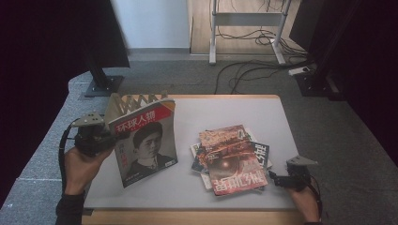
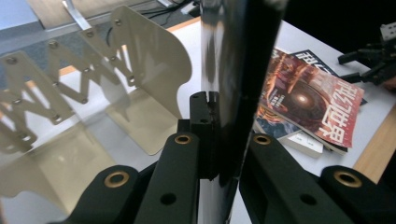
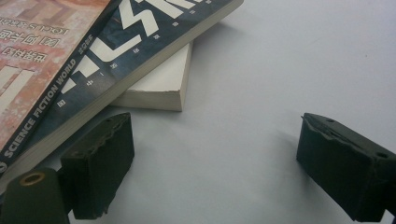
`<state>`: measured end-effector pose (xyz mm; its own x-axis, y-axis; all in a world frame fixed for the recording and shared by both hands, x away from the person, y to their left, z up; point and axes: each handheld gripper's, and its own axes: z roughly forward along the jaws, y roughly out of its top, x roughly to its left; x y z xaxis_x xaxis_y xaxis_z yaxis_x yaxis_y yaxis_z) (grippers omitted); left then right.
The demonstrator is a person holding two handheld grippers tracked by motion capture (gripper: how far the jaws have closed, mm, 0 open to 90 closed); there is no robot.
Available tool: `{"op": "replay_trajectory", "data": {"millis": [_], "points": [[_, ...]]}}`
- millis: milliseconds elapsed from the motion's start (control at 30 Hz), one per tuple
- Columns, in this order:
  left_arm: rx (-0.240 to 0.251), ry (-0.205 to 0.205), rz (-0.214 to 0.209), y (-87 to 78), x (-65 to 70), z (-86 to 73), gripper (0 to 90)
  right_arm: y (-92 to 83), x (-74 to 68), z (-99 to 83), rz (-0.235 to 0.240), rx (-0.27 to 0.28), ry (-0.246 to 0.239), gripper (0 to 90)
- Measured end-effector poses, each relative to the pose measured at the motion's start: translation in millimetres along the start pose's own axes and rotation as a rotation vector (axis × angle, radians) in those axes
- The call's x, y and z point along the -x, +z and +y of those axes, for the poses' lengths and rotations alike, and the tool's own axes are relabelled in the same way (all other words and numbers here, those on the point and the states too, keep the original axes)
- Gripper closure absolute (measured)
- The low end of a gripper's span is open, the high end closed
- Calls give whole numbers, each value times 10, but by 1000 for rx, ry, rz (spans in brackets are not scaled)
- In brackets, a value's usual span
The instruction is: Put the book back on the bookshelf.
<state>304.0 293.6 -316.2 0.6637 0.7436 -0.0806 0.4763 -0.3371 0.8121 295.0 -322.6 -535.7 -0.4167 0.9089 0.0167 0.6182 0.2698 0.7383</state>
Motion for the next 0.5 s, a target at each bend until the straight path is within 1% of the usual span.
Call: {"op": "replay_trajectory", "data": {"millis": [33,133,167,200,233,267,300,367,400,433,500], "points": [[0,-7,20,-41,-23,-6,871,1,2,-1,0,1,-2,103],[0,-14,57,-101,-48,-11,871,1,2,-1,0,1,-1,103],[0,-14,57,-101,-48,-11,871,1,2,-1,0,1,-1,103],[2,-18,80,-147,-65,-14,871,1,2,-1,0,0,0,103],[2,-18,80,-147,-65,-14,871,1,2,-1,0,0,0,103],[8,-26,103,-198,-85,-19,871,1,2,-1,0,1,0,103],[8,-26,103,-198,-85,-19,871,1,2,-1,0,1,0,103],[9,-31,120,-247,-107,-24,871,1,3,-1,0,1,1,103],[12,-35,132,-281,-123,-28,871,1,3,-1,0,1,1,103],[13,-40,154,-327,-144,-33,871,1,3,-1,0,1,1,103],[15,-46,174,-378,-169,-40,871,1,4,-1,1,0,0,103]]}}
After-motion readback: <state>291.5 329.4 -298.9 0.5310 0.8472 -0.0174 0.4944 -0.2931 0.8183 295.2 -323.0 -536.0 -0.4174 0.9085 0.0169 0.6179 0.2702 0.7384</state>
